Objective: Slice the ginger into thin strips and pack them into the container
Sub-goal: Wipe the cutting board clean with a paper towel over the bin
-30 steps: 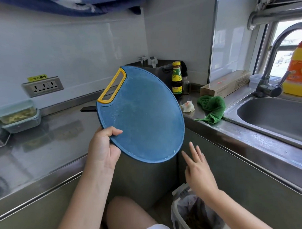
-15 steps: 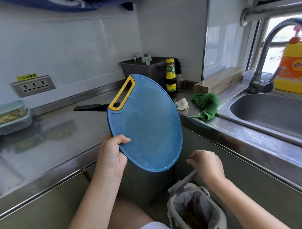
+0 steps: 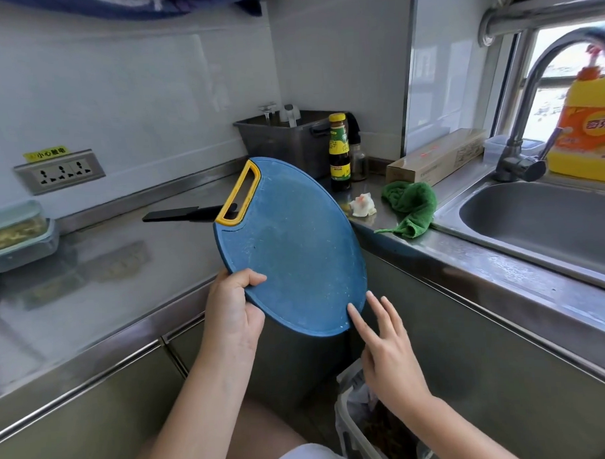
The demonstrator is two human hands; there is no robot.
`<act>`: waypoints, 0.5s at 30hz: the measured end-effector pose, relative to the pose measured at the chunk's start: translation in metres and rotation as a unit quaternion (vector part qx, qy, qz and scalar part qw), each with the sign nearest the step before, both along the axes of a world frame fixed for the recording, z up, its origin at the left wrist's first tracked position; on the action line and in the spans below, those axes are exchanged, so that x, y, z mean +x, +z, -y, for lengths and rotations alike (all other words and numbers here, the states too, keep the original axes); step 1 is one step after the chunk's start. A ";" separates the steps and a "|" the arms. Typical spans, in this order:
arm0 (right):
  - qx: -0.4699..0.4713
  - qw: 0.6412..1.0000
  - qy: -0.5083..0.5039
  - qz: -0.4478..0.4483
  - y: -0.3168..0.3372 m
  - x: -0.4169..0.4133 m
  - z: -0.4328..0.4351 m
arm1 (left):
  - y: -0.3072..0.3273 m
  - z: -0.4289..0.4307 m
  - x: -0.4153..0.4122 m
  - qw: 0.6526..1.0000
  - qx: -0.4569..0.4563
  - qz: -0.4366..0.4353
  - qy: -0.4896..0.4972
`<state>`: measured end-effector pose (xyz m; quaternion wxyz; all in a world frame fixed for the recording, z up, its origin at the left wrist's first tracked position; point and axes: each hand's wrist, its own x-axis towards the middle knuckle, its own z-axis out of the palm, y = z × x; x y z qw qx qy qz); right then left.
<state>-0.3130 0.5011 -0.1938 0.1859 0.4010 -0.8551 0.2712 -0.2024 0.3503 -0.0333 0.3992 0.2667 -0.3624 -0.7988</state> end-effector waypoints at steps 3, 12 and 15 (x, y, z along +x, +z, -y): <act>0.036 0.998 -0.045 0.001 0.000 -0.005 0.002 | 0.002 0.000 0.000 1.000 -0.009 0.017 0.001; -0.130 0.962 -0.020 0.238 0.036 -0.018 -0.002 | 0.000 -0.004 0.002 1.000 -0.027 0.007 -0.003; -0.142 0.956 -0.006 0.256 0.041 -0.018 0.003 | 0.000 -0.006 0.001 1.000 -0.023 0.008 -0.003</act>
